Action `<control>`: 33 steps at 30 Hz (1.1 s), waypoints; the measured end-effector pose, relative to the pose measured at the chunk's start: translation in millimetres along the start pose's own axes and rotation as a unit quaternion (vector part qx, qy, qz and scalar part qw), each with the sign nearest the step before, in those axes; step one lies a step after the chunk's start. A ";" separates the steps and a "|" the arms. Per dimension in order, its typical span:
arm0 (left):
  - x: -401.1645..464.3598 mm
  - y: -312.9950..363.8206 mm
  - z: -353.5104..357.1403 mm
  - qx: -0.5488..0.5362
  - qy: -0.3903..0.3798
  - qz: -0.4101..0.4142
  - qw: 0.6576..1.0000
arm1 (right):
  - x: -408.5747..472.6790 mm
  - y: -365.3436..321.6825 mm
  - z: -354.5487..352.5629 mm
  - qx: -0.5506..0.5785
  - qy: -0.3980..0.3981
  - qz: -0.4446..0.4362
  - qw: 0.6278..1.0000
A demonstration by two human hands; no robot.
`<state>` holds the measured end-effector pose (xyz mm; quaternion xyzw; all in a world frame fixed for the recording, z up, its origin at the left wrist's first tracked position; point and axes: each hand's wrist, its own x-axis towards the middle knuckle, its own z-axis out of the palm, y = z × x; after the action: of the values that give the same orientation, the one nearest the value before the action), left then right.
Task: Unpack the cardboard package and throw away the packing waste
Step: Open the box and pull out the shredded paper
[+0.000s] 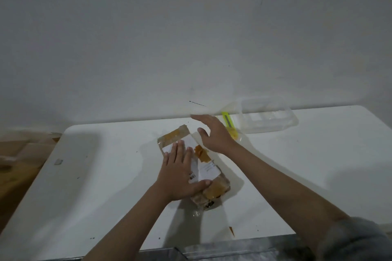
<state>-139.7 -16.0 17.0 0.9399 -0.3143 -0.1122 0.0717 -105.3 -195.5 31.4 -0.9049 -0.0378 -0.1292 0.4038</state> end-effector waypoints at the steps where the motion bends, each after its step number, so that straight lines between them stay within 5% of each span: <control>1: -1.7 -6.0 -3.3 -0.001 -0.010 0.028 1.000 | 6.4 -5.0 3.3 -0.012 -0.054 0.000 0.998; 6: -12.0 -38.2 -15.1 -0.015 -0.058 0.081 0.995 | 12.2 -2.1 7.3 -0.065 -0.176 0.014 0.982; 12: -29.6 -55.6 -24.7 -0.085 -0.046 -0.037 0.995 | -15.8 18.7 -14.4 -0.068 -0.087 0.084 0.990; 21: -50.3 -7.3 16.2 -0.149 0.234 -0.167 0.946 | -87.7 28.3 -19.6 0.005 0.115 0.151 0.982; 26: -47.9 -0.4 32.9 -0.276 0.229 -0.176 0.917 | -104.9 25.5 -19.3 0.020 0.106 0.148 0.983; 33: -40.5 -8.5 32.3 -0.306 0.278 -0.186 0.891 | -120.4 24.0 -22.9 0.147 0.108 0.210 0.960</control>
<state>-174.6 13.2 -9.2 0.9055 -0.0510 0.0518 0.4181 -221.8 -224.3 -3.1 -0.8039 0.1788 -0.1314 0.5519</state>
